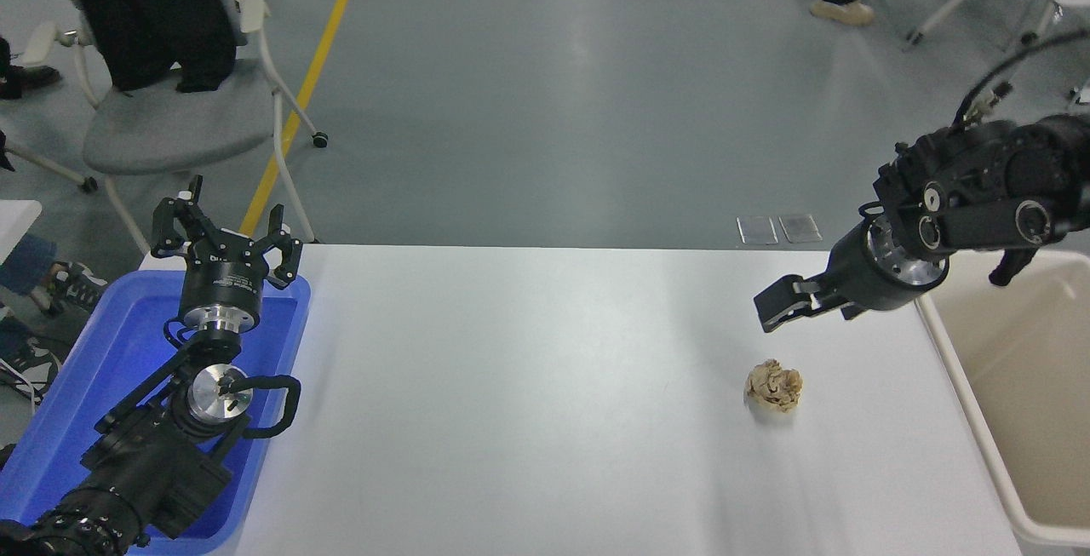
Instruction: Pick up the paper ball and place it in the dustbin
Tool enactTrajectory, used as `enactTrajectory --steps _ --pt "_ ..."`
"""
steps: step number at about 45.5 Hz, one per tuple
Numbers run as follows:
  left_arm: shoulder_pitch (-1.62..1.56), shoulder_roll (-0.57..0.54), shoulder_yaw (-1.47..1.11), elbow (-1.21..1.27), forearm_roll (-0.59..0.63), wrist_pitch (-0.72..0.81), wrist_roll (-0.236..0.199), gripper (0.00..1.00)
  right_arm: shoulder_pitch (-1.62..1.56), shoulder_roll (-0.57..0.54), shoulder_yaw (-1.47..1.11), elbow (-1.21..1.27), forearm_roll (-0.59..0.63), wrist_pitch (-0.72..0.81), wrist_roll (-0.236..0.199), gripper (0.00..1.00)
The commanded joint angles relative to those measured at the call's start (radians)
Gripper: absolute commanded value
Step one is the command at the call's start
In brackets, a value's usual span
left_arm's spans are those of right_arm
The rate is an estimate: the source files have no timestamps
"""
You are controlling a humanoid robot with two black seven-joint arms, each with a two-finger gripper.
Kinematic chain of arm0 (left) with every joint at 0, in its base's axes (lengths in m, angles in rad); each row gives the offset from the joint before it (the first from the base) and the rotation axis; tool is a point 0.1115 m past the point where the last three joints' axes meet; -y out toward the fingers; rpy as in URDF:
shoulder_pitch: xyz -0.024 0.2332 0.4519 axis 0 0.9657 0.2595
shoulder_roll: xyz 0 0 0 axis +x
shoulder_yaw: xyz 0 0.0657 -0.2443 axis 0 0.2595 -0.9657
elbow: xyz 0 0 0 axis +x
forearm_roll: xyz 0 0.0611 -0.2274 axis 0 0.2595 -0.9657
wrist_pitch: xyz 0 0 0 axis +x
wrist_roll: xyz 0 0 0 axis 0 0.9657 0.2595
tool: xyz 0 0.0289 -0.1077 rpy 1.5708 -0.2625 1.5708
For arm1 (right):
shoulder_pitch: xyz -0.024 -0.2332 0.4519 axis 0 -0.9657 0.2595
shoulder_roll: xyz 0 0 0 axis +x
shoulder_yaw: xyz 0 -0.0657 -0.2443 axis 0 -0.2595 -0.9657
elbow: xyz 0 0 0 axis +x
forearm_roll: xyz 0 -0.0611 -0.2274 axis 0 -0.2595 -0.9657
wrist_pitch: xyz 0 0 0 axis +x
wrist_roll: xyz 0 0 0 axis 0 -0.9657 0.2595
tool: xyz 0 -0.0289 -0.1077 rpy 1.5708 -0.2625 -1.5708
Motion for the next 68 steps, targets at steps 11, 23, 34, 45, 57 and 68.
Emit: enactTrajectory --steps 11,23,34,45,57,68 --pt "-0.002 0.000 0.004 0.000 0.002 0.000 0.000 0.99 -0.404 0.051 0.191 -0.380 -0.044 -0.092 -0.019 1.00" --pt "-0.002 0.000 0.003 0.000 0.000 0.000 0.000 0.99 -0.533 0.065 0.291 -0.500 -0.063 -0.097 -0.044 1.00" --pt "-0.002 0.000 0.003 0.000 0.000 0.000 0.000 0.99 -0.575 0.072 0.297 -0.532 -0.086 -0.098 -0.090 1.00" --pt "-0.002 0.000 0.004 0.000 0.000 0.000 0.000 0.99 -0.592 0.086 0.309 -0.532 -0.087 -0.097 -0.093 1.00" --pt "-0.002 0.000 0.003 0.000 0.000 0.000 0.000 0.99 -0.624 0.103 0.377 -0.534 -0.073 -0.097 -0.096 0.98" --pt "-0.003 0.000 0.004 0.000 0.000 0.000 0.000 0.99 -0.633 0.099 0.363 -0.539 -0.067 -0.100 -0.096 0.31"
